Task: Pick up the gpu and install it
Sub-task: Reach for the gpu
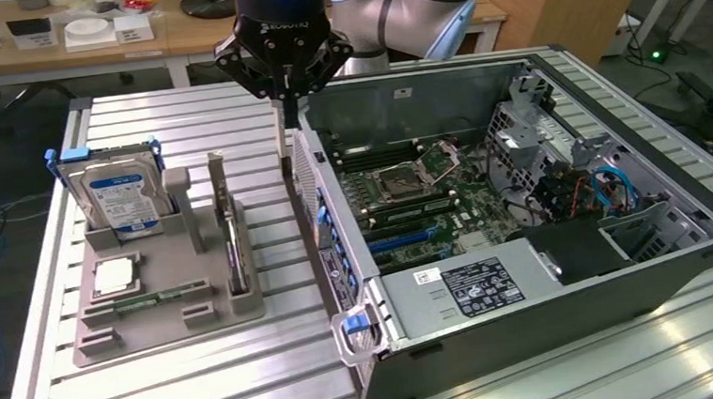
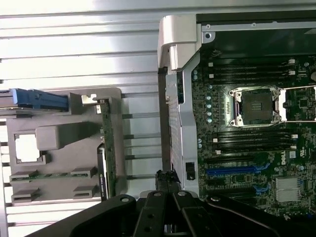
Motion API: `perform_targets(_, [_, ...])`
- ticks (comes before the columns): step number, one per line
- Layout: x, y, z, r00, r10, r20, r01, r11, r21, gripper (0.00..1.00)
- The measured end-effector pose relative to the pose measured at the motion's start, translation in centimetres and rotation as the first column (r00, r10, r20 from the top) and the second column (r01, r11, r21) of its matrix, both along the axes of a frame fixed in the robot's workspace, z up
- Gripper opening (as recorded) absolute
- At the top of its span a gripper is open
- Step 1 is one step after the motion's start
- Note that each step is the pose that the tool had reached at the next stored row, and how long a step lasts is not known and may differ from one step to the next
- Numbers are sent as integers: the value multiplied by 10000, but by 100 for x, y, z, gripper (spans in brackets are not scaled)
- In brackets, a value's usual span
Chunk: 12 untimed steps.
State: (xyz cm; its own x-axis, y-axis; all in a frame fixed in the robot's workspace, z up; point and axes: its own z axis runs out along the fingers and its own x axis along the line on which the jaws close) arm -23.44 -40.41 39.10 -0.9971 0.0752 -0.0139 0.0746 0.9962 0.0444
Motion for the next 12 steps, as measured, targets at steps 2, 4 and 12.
perform_targets(2, [-32, 0, 0, 10000, 0, -3, 0, 10000, 0, 11])
perform_targets(4, [-63, -1, -1, 10000, 0, -4, 0, 10000, 0, 11])
perform_targets(12, [-173, -2, -3, 10000, 0, -12, 0, 10000, 0, 11])
